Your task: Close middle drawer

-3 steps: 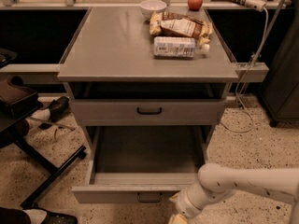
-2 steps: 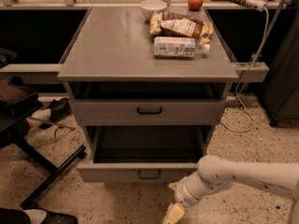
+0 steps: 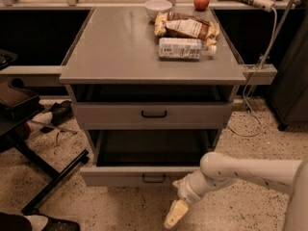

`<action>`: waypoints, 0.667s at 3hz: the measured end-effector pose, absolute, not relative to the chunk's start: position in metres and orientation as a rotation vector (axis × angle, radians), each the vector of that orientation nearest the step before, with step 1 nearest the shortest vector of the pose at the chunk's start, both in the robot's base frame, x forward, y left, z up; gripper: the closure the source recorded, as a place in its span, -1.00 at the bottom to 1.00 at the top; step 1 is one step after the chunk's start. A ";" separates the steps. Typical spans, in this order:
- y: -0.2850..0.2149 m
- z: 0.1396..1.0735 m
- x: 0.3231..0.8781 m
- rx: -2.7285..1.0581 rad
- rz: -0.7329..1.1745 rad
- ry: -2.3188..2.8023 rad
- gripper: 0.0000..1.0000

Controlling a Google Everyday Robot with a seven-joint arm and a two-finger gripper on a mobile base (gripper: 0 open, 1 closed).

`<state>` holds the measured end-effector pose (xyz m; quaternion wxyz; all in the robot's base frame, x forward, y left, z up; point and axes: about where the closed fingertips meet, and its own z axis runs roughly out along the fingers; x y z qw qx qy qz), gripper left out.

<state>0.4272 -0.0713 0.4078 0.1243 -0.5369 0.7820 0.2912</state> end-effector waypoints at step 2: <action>-0.085 0.407 0.520 -1.504 0.729 2.324 -1.00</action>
Offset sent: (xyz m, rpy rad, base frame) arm 0.1513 -0.0259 0.0027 -0.0879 -0.0895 -0.1202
